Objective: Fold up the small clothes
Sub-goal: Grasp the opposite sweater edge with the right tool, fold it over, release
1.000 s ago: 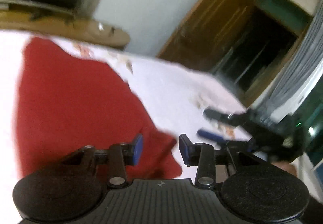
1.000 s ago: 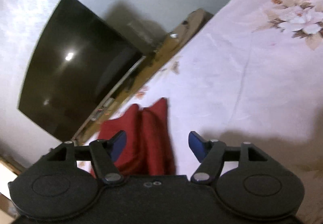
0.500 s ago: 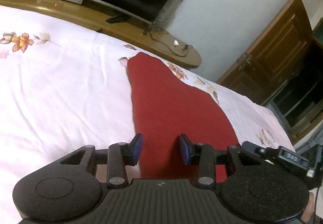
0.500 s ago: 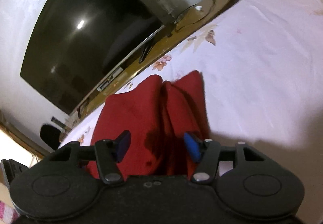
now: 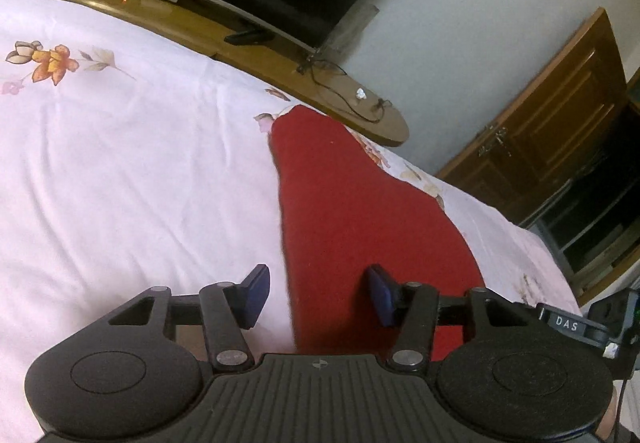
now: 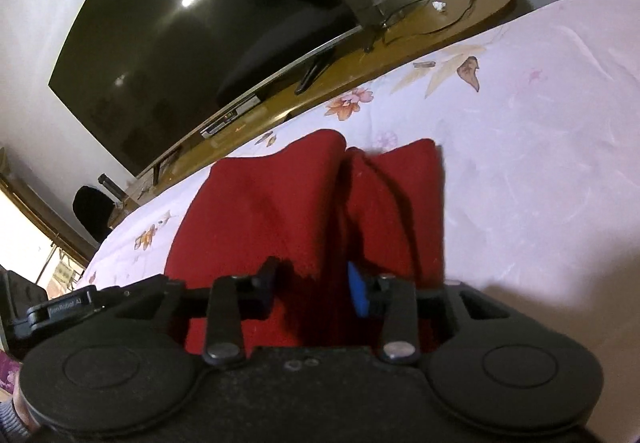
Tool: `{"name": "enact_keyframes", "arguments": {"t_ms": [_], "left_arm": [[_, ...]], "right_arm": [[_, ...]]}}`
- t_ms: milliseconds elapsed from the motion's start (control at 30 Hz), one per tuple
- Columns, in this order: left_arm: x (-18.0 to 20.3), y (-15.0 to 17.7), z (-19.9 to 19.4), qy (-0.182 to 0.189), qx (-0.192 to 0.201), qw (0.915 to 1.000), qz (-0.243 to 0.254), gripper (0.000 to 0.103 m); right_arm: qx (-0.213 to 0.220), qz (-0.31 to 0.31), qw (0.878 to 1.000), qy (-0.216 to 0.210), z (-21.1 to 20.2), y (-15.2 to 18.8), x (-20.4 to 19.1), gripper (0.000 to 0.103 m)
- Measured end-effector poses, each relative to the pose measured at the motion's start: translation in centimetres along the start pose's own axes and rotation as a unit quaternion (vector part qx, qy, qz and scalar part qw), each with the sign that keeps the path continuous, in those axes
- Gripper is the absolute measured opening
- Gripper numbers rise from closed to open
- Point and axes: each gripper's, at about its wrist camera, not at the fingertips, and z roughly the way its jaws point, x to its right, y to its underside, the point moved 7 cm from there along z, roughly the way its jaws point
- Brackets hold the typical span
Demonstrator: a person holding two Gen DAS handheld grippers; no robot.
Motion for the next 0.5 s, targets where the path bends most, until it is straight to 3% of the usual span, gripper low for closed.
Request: {"name": "enact_keyframes", "arguments": {"t_ms": [33, 67, 100, 200, 367, 433, 500], "left_arm": [[0.0, -0.1, 0.0, -0.002, -0.002, 1.0000, 0.002, 0.053], [0.2, -0.2, 0.2, -0.005, -0.004, 1.0000, 0.003, 0.053], [0.4, -0.4, 0.2, -0.009, -0.004, 0.9999, 0.007, 0.053], [1.2, -0.9, -0.1, -0.015, 0.007, 0.9995, 0.028, 0.053], [4.1, -2.1, -0.3, 0.008, 0.025, 0.9981, 0.056, 0.053], [5.5, -2.1, 0.4, 0.007, 0.018, 0.9963, 0.084, 0.053], [6.0, -1.5, 2.0, -0.021, -0.006, 0.9928, 0.118, 0.053]], "right_arm": [[0.004, -0.001, 1.000, 0.004, 0.1, -0.1, -0.1, 0.034], [0.013, -0.009, 1.000, 0.014, 0.1, -0.2, -0.3, 0.020], [0.018, -0.022, 0.999, 0.024, -0.2, -0.1, -0.7, 0.017], [0.056, -0.058, 0.996, 0.025, -1.8, -0.4, -2.7, 0.014], [0.104, -0.082, 0.991, 0.006, -5.9, -1.9, -5.2, 0.014], [0.113, -0.086, 0.990, 0.010, -7.1, -2.0, -4.8, 0.014], [0.110, -0.073, 0.991, 0.028, -7.3, -1.4, -2.9, 0.014]]}}
